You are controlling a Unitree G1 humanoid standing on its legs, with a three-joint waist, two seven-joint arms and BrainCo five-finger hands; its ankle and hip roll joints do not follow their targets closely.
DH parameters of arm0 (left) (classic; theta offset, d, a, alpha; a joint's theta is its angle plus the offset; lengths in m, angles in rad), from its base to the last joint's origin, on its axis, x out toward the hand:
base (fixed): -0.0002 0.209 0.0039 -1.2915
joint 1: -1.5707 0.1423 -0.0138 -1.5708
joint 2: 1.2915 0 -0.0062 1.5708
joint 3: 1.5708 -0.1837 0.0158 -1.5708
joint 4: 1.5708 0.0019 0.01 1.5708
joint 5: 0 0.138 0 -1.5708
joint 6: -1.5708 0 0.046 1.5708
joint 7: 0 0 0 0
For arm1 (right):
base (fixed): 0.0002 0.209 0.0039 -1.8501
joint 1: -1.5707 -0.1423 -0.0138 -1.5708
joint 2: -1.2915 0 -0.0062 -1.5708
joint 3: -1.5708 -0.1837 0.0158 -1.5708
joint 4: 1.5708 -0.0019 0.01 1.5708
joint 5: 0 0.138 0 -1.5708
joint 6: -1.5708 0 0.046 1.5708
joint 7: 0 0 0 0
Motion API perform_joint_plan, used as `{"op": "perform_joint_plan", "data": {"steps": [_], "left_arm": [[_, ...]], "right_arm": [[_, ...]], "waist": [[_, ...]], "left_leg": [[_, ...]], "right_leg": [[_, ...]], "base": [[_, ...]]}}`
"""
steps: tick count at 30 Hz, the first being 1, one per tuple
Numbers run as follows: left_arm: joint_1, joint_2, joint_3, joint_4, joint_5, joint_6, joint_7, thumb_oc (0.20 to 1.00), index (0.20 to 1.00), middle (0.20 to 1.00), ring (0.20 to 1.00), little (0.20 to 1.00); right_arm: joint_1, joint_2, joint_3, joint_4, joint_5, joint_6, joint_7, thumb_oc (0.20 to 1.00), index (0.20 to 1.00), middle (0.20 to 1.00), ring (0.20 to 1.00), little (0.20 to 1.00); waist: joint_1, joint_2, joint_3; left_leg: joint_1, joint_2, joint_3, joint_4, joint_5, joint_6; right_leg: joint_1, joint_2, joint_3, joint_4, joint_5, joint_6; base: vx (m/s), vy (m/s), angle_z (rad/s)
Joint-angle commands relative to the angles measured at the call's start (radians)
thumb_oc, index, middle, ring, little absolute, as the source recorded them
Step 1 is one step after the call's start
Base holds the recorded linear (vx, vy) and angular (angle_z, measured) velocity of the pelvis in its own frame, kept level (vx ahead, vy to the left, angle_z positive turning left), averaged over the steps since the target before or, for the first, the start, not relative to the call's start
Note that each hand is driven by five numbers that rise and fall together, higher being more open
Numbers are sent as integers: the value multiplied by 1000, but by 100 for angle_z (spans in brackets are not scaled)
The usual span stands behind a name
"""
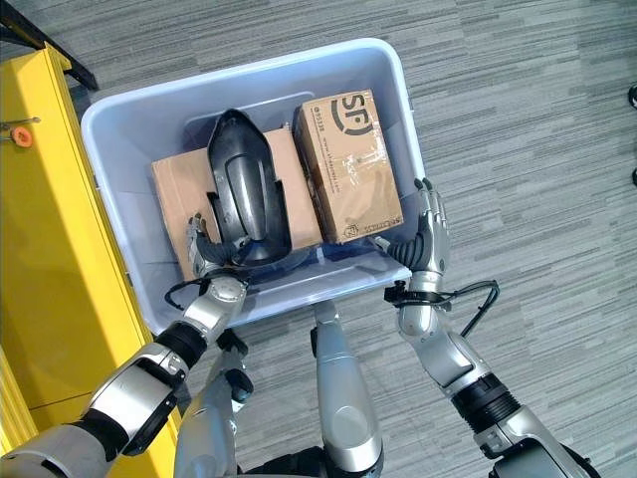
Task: Move parts from the plastic box to the shelf.
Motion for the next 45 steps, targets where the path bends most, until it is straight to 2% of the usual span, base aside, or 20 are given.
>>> {"op": "perform_joint_plan", "data": {"steps": [1,5,10,16,18,20,33,34,35,37,38,39,40,43,44,45], "left_arm": [[-28,-100,-13,29,-62,-50,-226,1000,1000,1000,1000,1000],[-23,-100,-30,6,-49,-23,-212,1000,1000,1000,1000,1000],[-53,-110,-53,35,-47,-36,-214,1000,1000,1000,1000,1000],[-53,-113,-62,19,-59,-43,-259,1000,1000,1000,1000,1000],[-54,-110,-68,12,-65,-14,-292,1000,1000,1000,1000,1000],[-53,-110,-73,10,-69,-12,-299,1000,1000,1000,1000,1000],[-57,-118,-79,-6,-116,-39,-373,1000,1000,1000,1000,1000],[-58,-119,-77,-7,-119,-34,-377,937,937,937,937,937],[-56,-120,-77,-9,-114,-30,-380,837,837,837,837,837],[-52,-121,-78,-11,-124,-30,-375,837,837,837,837,837],[-53,-123,-76,-10,-129,-31,-370,793,793,793,793,793],[-53,-124,-75,-10,-131,-32,-365,730,730,730,730,730],[-55,-124,-73,-7,-132,-35,-362,586,586,586,586,586],[-56,-126,-68,-6,-134,-27,-345,413,413,413,413,413],[-56,-127,-66,-4,-140,-12,-327,275,275,275,275,275],[-55,-125,-62,1,-150,-11,-319,250,250,250,250,250]], "right_arm": [[22,-15,-38,-54,0,-26,-1,1000,1000,1000,1000,1000],[33,-19,-40,-57,15,-33,-1,1000,1000,1000,1000,1000],[14,-22,-35,-48,9,-49,17,1000,1000,1000,1000,1000],[9,-24,-35,-45,11,-40,24,1000,1000,1000,1000,1000],[8,-26,-39,-51,5,-44,31,1000,1000,1000,1000,1000],[9,-29,-43,-63,7,-35,39,1000,1000,1000,1000,1000],[15,-30,-49,-75,2,-34,37,1000,1000,1000,1000,1000],[15,-29,-50,-77,2,-34,37,1000,1000,1000,1000,1000],[16,-29,-50,-79,3,-33,35,1000,1000,1000,1000,1000],[19,-30,-54,-80,3,-37,36,1000,1000,1000,1000,1000],[20,-30,-55,-83,4,-34,36,1000,1000,1000,1000,1000],[20,-30,-56,-83,4,-34,37,1000,1000,1000,1000,1000],[19,-29,-56,-82,4,-35,36,1000,1000,1000,1000,1000],[21,-27,-56,-81,6,-37,28,1000,1000,1000,1000,1000],[22,-26,-56,-83,5,-36,24,1000,1000,1000,1000,1000],[23,-25,-59,-84,7,-37,21,1000,1000,1000,1000,1000]], "waist": [[-36,-22,-32],[-32,-25,-32],[-43,-28,-32],[-43,-22,-32],[-45,-21,-32],[-47,-21,-32],[-62,-21,-32],[-63,-21,-32],[-63,-22,-32],[-64,-22,-32],[-66,-23,-32],[-67,-23,-32],[-68,-23,-32],[-68,-24,-32],[-67,-24,-32],[-67,-25,-32]], "left_leg": [[-61,51,-48,181,-151,-16],[-56,51,-40,181,-152,-13],[-56,58,-33,185,-151,-17],[-61,60,-29,193,-153,-19],[-65,60,-28,191,-150,-21],[-66,60,-26,190,-150,-21],[-66,62,-13,186,-146,-24],[-64,62,-11,185,-146,-23],[-68,63,-11,186,-146,-24],[-71,63,-11,188,-145,-24],[-70,63,-10,187,-146,-24],[-69,63,-10,185,-146,-24],[-71,63,-9,186,-145,-25],[-77,65,-9,190,-145,-25],[-79,65,-10,190,-145,-25],[-82,66,-10,191,-144,-26]], "right_leg": [[-66,12,-19,198,-190,25],[-71,4,-30,208,-188,29],[-70,5,-36,212,-194,26],[-75,1,-37,216,-196,25],[-80,1,-36,214,-194,25],[-83,1,-34,216,-194,26],[-93,5,-22,216,-191,24],[-93,5,-21,214,-191,24],[-97,5,-20,216,-190,25],[-100,5,-19,218,-190,25],[-100,6,-18,217,-191,25],[-100,6,-18,216,-191,25],[-101,7,-17,216,-191,24],[-105,6,-17,217,-191,24],[-108,7,-17,218,-191,24],[-110,7,-17,219,-190,24]], "base": [[44,16,-1],[0,0,0],[0,0,0],[0,0,0],[0,0,0],[0,0,0],[0,-2,-2],[0,0,0],[-1,-8,-4],[3,-10,-5],[0,0,0],[0,0,0],[0,0,0],[0,0,0],[0,-34,0],[0,-45,0]]}}
